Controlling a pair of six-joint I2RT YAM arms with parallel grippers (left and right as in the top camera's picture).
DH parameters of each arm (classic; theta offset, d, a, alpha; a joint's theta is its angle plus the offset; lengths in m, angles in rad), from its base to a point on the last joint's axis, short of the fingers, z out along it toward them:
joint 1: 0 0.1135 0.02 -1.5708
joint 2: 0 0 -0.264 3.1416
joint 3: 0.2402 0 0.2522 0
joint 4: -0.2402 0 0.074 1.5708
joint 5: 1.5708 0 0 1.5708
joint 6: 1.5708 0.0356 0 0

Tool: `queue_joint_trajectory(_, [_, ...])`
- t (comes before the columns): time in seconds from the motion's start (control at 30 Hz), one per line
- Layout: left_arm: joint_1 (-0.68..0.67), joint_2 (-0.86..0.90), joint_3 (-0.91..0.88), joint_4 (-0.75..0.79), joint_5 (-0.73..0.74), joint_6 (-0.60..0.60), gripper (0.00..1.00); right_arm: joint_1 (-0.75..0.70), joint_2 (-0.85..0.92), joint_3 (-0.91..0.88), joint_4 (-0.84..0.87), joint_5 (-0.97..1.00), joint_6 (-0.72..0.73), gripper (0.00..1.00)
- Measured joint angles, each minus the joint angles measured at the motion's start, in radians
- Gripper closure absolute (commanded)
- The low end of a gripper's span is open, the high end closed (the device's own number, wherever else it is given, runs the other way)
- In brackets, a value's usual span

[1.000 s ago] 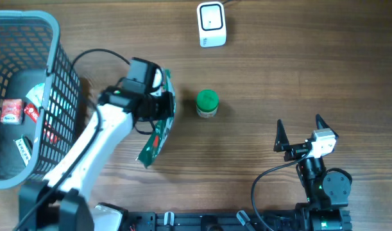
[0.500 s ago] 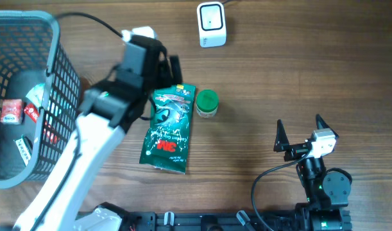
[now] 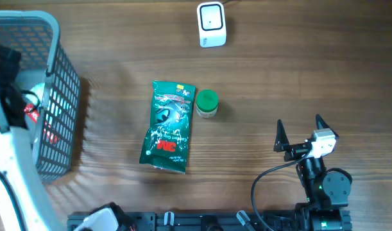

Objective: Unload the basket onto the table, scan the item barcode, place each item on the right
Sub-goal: 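Reach the left gripper into the basket and grasp the light green tissue pack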

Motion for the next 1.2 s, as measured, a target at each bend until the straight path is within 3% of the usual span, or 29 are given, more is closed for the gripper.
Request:
queue_joint_trajectory(0.1, [0.110,0.114,0.000,-0.006,0.155,0.042,0.00,0.000,0.000,0.000,0.000,0.000,0.000,0.00])
queue_joint_trajectory(0.2, [0.137,0.222,0.000,-0.006,0.227,0.125,0.00,0.000,0.000,0.000,0.000,0.000,0.000,0.00])
queue_joint_trajectory(0.37, [0.134,0.413,0.000,-0.021,0.280,0.237,0.00,0.000,0.000,0.000,0.000,0.000,0.000,0.00])
queue_joint_trajectory(0.53, [0.134,0.559,0.000,-0.040,0.298,0.264,0.00,0.000,0.000,0.000,0.000,0.000,0.000,0.00])
queue_joint_trajectory(1.2, [0.134,0.731,0.000,0.034,0.382,0.395,0.01,0.000,0.000,0.000,0.000,0.000,0.000,0.00])
